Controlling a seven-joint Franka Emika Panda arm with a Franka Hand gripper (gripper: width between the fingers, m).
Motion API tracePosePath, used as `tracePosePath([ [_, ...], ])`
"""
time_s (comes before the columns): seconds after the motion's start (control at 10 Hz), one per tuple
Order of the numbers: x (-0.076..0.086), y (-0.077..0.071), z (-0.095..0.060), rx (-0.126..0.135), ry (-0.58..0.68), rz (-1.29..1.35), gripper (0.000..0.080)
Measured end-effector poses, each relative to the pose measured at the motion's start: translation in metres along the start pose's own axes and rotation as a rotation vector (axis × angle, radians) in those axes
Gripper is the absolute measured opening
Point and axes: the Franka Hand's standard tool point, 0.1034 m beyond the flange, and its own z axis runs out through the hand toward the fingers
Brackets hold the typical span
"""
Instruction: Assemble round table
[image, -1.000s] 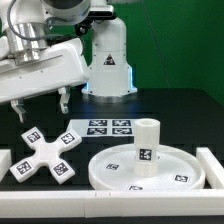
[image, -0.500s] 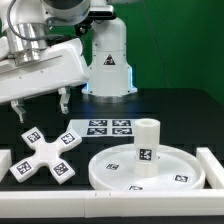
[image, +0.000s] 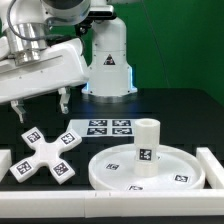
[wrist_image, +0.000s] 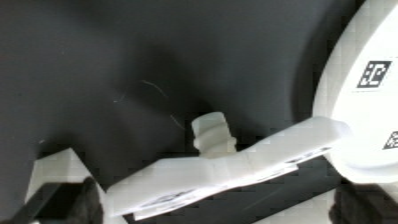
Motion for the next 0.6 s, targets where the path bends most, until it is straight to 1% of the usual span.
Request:
tracePosePath([
  [0.6,0.0000,0.0000,0.0000,0.000,0.000,0.000,0.0649],
])
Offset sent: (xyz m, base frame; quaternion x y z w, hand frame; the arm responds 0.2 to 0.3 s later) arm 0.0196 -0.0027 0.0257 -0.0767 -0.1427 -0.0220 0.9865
